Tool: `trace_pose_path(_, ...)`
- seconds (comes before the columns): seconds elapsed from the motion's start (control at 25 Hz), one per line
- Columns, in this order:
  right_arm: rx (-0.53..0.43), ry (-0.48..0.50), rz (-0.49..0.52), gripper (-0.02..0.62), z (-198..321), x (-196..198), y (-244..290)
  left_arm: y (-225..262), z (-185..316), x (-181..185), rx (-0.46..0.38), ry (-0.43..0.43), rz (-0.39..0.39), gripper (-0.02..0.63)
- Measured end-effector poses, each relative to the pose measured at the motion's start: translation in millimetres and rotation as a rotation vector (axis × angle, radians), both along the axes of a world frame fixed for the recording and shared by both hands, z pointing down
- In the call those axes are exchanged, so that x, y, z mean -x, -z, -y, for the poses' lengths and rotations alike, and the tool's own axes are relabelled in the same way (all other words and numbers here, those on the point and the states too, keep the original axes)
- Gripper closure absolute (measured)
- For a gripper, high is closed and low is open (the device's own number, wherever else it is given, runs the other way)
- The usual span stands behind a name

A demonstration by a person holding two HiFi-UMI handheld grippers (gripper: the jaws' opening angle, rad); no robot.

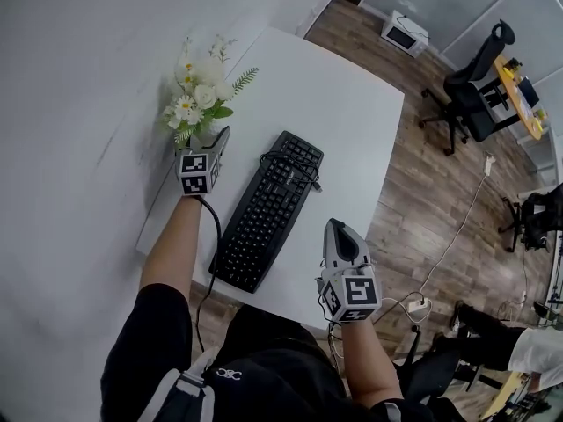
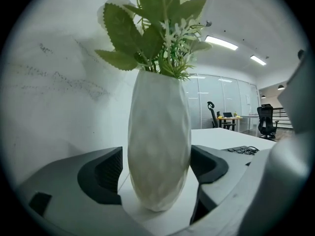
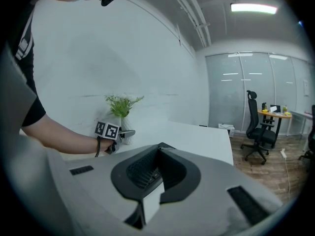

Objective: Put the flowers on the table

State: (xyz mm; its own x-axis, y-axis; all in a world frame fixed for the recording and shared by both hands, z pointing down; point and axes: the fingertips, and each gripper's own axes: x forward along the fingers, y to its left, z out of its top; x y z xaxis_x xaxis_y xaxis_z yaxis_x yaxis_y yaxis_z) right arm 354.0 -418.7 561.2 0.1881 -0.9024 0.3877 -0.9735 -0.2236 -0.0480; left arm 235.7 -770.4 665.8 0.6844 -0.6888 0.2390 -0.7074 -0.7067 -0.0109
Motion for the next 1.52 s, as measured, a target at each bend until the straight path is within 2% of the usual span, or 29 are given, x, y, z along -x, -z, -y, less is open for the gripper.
trace_pose_path(0.16, -0.015, 0.003, 0.067, 0.591, -2, 6, 3, -3, -5, 16, 0.021, 0.084, 0.009, 0.127)
trace_pose_path(0.28, -0.035, 0.004, 0.117, 0.591, -3, 12, 9, 0, -21, 28, 0.030, 0.124, 0.038, 0.123)
trace_pose_path(0.32, -0.042, 0.006, 0.120, 0.591, -4, 14, 13, -1, -29, 33, 0.039, 0.132, 0.059, 0.148)
trace_pose_path(0.36, -0.049, 0.009, 0.118, 0.591, -6, 16, 17, 0, -40, 38, 0.048, 0.135, 0.081, 0.203)
trace_pose_path(0.4, -0.057, 0.013, 0.116, 0.591, -8, 18, 22, 2, -51, 43, 0.056, 0.134, 0.096, 0.284)
trace_pose_path(0.44, -0.067, 0.018, 0.116, 0.591, -9, 20, 27, 7, -63, 46, 0.061, 0.128, 0.098, 0.332)
trace_pose_path(0.48, -0.077, 0.025, 0.115, 0.591, -11, 22, 33, 14, -74, 50, 0.063, 0.126, 0.091, 0.360)
trace_pose_path(0.64, -0.136, 0.056, 0.122, 0.591, -18, 36, 56, 61, -113, 75, 0.022, 0.176, 0.066, 0.586)
trace_pose_path(0.68, -0.160, 0.059, 0.126, 0.591, -18, 39, 62, 76, -121, 82, -0.004, 0.192, 0.058, 0.604)
trace_pose_path(0.8, -0.244, 0.050, 0.159, 0.591, -32, 46, 80, 113, -158, 102, -0.040, 0.238, 0.008, 0.604)
trace_pose_path(0.96, -0.327, 0.068, 0.170, 0.591, -57, 54, 112, 161, -226, 116, -0.012, 0.248, -0.034, 0.604)
trace_pose_path(1.28, -0.400, 0.157, 0.101, 0.592, -87, 73, 153, 219, -352, 123, -0.007, 0.186, 0.027, 0.604)
trace_pose_path(1.52, -0.418, 0.192, 0.048, 0.592, -104, 83, 166, 247, -392, 115, -0.072, 0.158, 0.002, 0.604)
